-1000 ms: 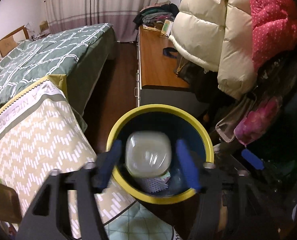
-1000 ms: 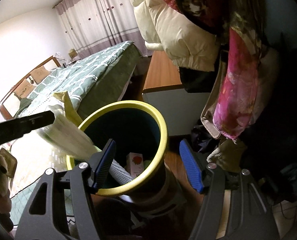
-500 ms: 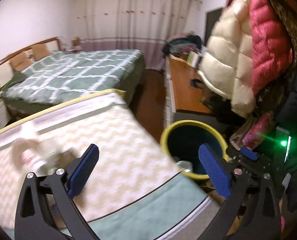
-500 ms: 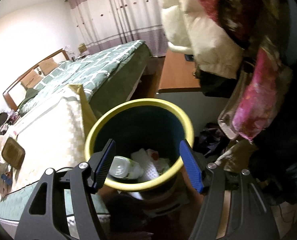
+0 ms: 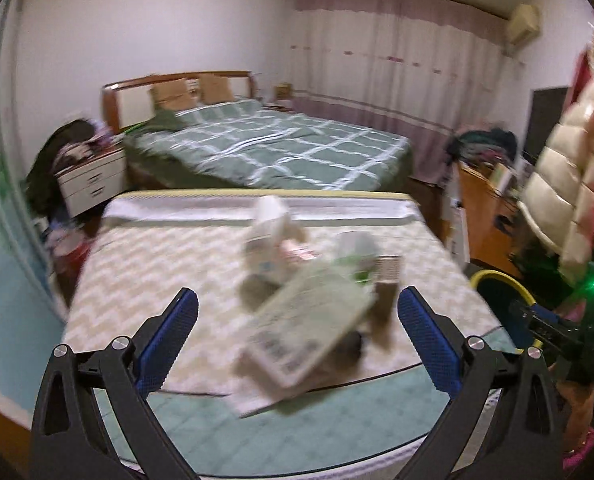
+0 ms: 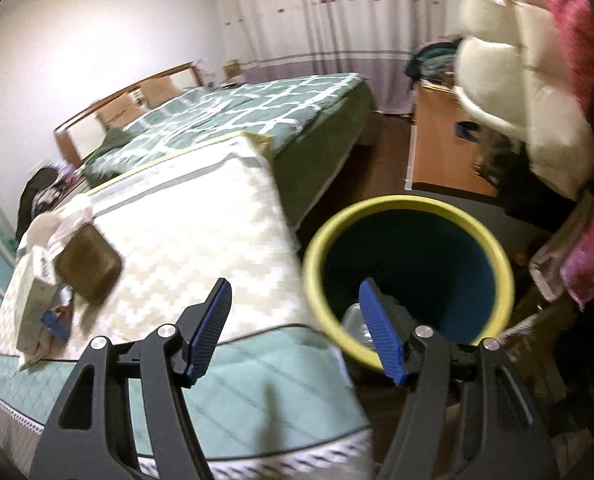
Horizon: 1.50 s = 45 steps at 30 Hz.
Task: Collect trash
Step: 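Open the left gripper to drop the bottle, then return it to the table, then grasp the brown plastic tray on the table with the right gripper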
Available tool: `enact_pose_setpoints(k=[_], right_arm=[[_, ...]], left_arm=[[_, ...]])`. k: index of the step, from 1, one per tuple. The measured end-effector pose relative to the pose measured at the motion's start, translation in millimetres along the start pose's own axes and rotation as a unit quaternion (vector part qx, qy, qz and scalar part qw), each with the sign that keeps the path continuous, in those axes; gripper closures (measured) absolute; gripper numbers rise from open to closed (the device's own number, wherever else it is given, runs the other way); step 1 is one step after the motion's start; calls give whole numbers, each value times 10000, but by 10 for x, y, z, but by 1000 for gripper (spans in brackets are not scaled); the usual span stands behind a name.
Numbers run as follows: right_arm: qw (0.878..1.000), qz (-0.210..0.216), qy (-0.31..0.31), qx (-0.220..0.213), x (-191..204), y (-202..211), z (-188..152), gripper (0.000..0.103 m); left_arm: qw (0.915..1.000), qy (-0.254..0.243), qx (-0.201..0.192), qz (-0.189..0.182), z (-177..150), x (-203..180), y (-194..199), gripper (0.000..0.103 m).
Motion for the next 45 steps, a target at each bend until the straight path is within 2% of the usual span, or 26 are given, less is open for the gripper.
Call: enact_pose_setpoints(k=[3, 7, 13, 19, 24, 28, 35, 40, 43, 45], right_arm=[[9996, 171, 178, 105, 272, -120, 1, 40], [9976, 458, 464, 235, 715, -281, -11, 40], [9907, 890, 967, 359, 1401, -457, -17, 40], [9851, 1109, 1287, 273, 1899, -570, 225, 40], [9833, 1155, 1371, 313, 2106, -650, 321, 40], [9871, 970, 1241, 297, 2001, -675, 294, 40], [9891, 916, 1006, 559, 1875, -877, 223, 53], [9888, 1062, 761, 728, 1824, -962, 159, 64], [9869, 1228, 717, 765, 1858, -951, 132, 76], [9859, 1327, 685, 754, 1885, -922, 131, 93]], left_arm=[[9995, 219, 94, 213, -65, 345, -78, 5], [9986, 361, 128, 363, -109, 565, -114, 5], [9970, 477, -27, 606, -66, 806, -53, 5], [9955, 555, -106, 760, -35, 975, -17, 5], [9958, 563, -45, 714, -63, 990, -47, 5], [9958, 553, -55, 732, -81, 1010, -58, 5], [9963, 524, -35, 679, -100, 964, -76, 5], [9969, 469, -46, 635, -101, 897, -64, 5], [9972, 453, -29, 598, -113, 851, -69, 5], [9974, 432, -23, 579, -117, 819, -74, 5]])
Point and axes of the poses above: each gripper's, at about its wrist camera, not at the fingertips, and y roughly against the way its jaws point, x to its left, z to its top, the point moved 10 cm from there along -y, roughly the way its jaws point, and after that the axes turned 13 degrees about z, right-handed, at the moved point
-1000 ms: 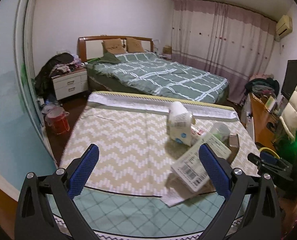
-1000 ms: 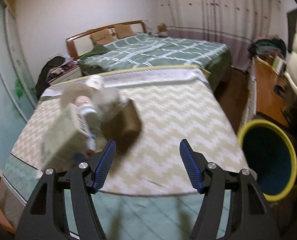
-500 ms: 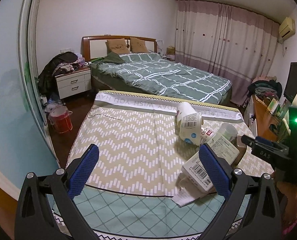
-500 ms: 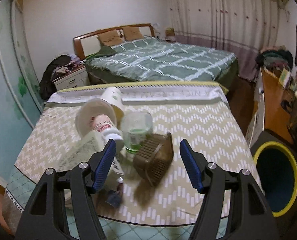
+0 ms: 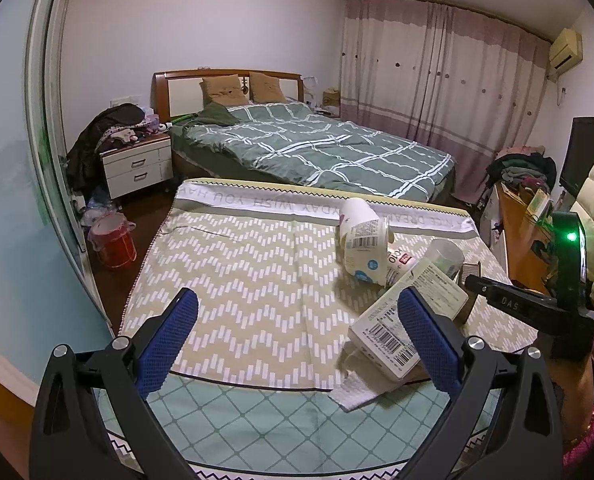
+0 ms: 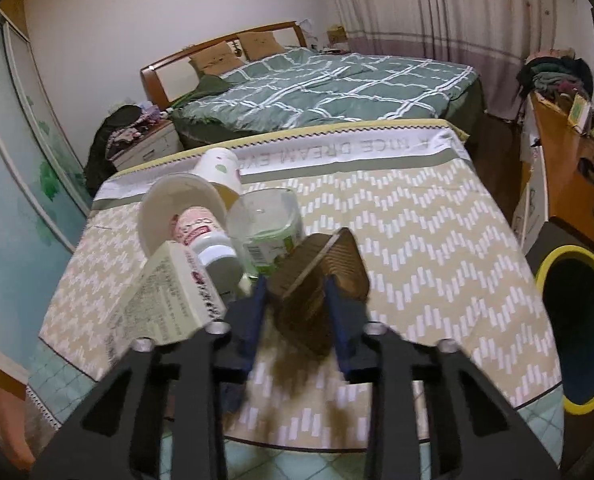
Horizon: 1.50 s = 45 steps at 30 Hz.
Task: Collect trash
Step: 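Grasp the brown plastic tray on the table with the right gripper, then carry the brown tray with the right gripper into the bin and release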
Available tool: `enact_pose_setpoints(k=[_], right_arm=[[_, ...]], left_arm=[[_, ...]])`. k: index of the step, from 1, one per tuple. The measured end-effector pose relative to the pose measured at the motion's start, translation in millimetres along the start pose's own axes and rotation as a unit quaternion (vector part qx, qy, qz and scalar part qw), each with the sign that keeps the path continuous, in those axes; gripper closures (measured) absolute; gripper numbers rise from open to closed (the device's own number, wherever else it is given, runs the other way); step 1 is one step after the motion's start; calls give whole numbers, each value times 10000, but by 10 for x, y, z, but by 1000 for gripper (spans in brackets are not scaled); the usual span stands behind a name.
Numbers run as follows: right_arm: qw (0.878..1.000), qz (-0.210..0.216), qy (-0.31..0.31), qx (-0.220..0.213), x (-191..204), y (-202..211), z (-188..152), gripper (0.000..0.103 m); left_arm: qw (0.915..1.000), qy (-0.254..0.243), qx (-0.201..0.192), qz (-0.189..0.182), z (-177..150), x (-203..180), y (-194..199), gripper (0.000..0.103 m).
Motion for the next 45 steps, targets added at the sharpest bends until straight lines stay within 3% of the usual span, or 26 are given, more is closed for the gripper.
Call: enact_pose_setpoints(k=[7, 13, 18, 19, 21, 23, 27, 31, 39, 40, 42, 45], right_arm=[[9997, 50, -47, -233, -50, 227, -4, 98], [9986, -195, -196, -443, -326, 481, -14, 98], [9985, -123, -167, -505, -370, 546, 31, 97], [9989, -84, -95, -457, -321, 518, 35, 96], [9992, -14, 11, -398, -220, 453, 34, 83], [9994, -4, 148, -302, -120, 360, 19, 78], [9997, 12, 224, -112, -40, 224, -42, 78], [9995, -284, 102, 19, -191, 152, -88, 78], [9977, -372, -68, 558, -304, -166, -290, 78], [9973, -377, -107, 614, -323, -187, -315, 79], [9972, -314, -187, 647, -351, -196, -344, 98], [9981, -264, -247, 492, -388, -105, -318, 99]], left_arm=[[10000, -62, 9, -65, -10, -78, -4, 5], [9996, -192, 55, -207, -58, -253, -16, 5], [9991, -285, 97, -296, -98, -391, -27, 5], [9991, -290, 85, -302, -97, -403, -18, 5], [9991, -300, 60, -297, -88, -414, 2, 5], [9992, -297, 35, -283, -77, -398, 17, 5], [9994, -232, 10, -268, -55, -314, 31, 5], [9995, -156, 25, -256, -51, -249, 8, 5], [9993, -189, 100, -310, -95, -282, -46, 5], [9993, -205, 94, -311, -92, -292, -44, 5], [9992, -225, 98, -321, -90, -315, -44, 5], [9991, -247, 115, -339, -95, -350, -49, 5]])
Point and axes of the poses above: each gripper's, at about its wrist camera, not at the fingertips, and y roughly against the way its jaws point, x to its left, z to its top, the point moved 10 cm from there along -y, roughly the way its jaws point, and after that the axes turned 13 degrees about z, right-handed, at the moved point
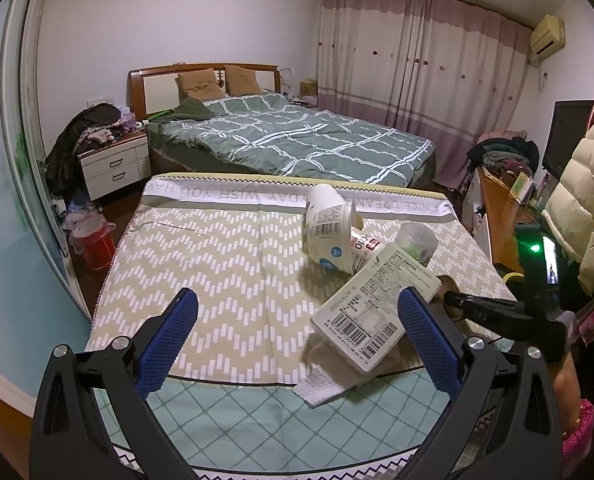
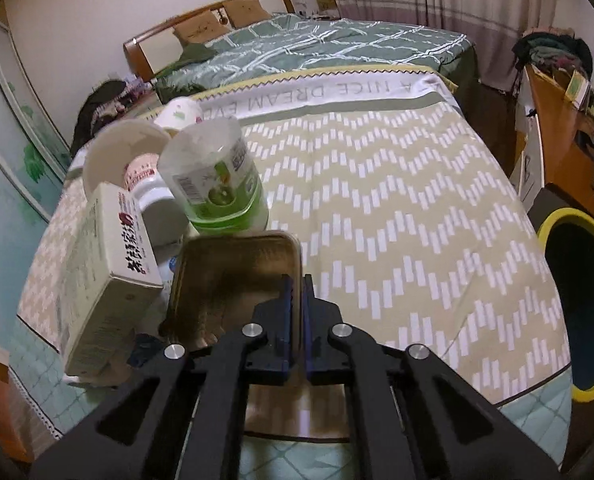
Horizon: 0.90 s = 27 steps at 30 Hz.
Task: Collect trash
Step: 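Carry the brown tray with the right gripper into the bin and release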
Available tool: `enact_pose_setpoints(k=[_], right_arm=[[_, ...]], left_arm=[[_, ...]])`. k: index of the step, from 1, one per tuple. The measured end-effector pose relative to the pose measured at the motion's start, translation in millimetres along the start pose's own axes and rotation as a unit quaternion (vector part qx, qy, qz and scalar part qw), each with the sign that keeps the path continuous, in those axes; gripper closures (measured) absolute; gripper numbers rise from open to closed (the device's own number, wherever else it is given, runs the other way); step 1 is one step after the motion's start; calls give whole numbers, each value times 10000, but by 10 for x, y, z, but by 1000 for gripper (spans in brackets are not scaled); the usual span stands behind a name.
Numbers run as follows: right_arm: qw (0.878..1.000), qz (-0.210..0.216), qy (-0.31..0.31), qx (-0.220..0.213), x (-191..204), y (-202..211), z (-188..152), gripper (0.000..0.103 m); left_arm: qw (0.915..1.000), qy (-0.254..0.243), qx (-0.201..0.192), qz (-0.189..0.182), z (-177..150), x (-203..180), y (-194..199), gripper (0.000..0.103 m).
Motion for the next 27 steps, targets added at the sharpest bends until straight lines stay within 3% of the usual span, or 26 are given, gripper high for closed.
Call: enact_pose_setpoints(k=[7, 12, 21, 27], right_arm=[[9981, -190, -227, -534, -307, 439, 74, 99], [9924, -581, -630, -887, -810, 771, 68, 99], [9673, -1446, -1600, -1333, -1941, 1328, -112, 98], [9561, -1777, -1907, -1339, -2316, 1450, -240, 98]], left_arm=[[9999, -118, 38, -79, -22, -134, -27, 5], [9997, -196, 63, -136, -39, -229, -42, 5], [9990, -343, 128, -239, -71, -427, -78, 5], [9981, -463, 194, -349, -101, -587, -132, 5]])
Point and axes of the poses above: each gripper's, at about its wrist camera, not at the fingertips, and y roughly against the way its jaws point, x to its left, z to its top, the point moved 10 cm from there along -y, roughly the way its jaws point, and after that the axes turned 13 degrees about z, right-handed, at the moved point
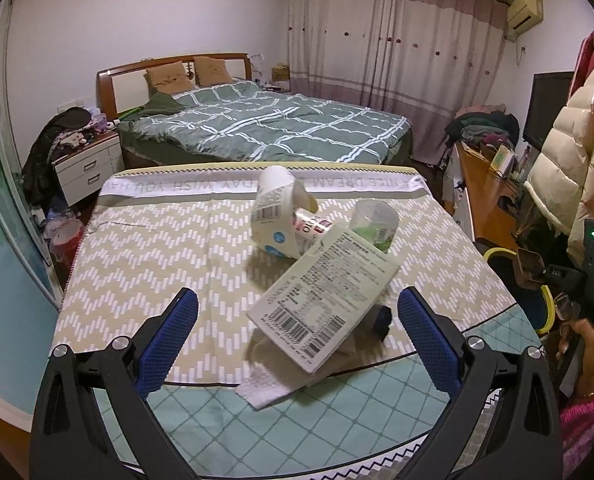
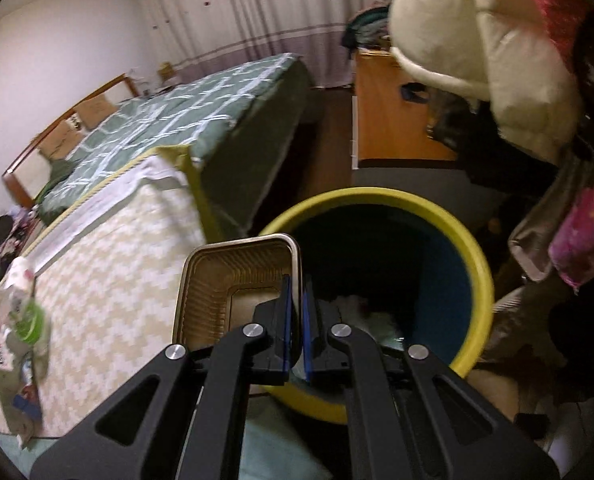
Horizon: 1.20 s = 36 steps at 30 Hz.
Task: Collect trash
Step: 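Carry the brown tray with the right gripper into the bin and release, then grasp the white drink carton with the left gripper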
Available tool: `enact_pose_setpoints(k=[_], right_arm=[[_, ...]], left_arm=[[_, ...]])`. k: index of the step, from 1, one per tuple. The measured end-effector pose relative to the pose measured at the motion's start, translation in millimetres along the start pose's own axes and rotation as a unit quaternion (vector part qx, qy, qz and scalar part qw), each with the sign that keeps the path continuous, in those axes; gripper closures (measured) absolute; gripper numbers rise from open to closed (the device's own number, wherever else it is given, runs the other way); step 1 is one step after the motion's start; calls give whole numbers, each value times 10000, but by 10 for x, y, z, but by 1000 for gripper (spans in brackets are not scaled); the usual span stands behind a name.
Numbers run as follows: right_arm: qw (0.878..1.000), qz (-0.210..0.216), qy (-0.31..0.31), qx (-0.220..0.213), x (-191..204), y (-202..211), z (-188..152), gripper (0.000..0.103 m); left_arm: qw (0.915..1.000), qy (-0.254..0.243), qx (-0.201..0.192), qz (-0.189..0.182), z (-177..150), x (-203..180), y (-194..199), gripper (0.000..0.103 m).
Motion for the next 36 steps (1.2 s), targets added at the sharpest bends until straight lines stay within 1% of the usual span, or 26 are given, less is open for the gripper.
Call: enact_pose_setpoints(k=[6, 7, 11, 19, 23, 26, 29, 36], right_arm=[[9997, -162, -173, 54, -142, -84, -29, 98], [9997, -167, -178, 44, -141, -80, -25, 97], [9996, -267, -133, 5, -126, -58, -16, 87], [9994, -352, -36, -41, -130, -40, 4, 82], [9994, -344, 11, -31, -81, -46, 4, 80], [9995, -328, 33, -14, -59, -58, 1, 80], [9995, -319, 30, -5, -54, -64, 2, 80], [9995, -301, 25, 2, -53, -72, -3, 80]], left_arm=[[9999, -63, 47, -84, 4, -74, -54, 5], [9999, -68, 50, -87, 4, -74, -61, 5], [9999, -65, 83, -107, -7, -70, -100, 5], [9996, -37, 204, -177, -59, -52, -203, 5], [9993, -151, 251, -249, -79, -77, -291, 5], [9987, -208, 309, -335, -74, -79, -404, 5], [9976, -278, 380, -509, -54, -84, -520, 5], [9920, -687, 429, -973, -22, -147, -737, 5]])
Point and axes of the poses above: each gripper's, at about its wrist camera, not at the fingertips, and y roughly against the way its jaws point, x to its left, z to its top, the point moved 10 cm from there along -y, roughly the way its jaws point, and after that the axes turned 13 degrees about z, right-handed, at the moved point
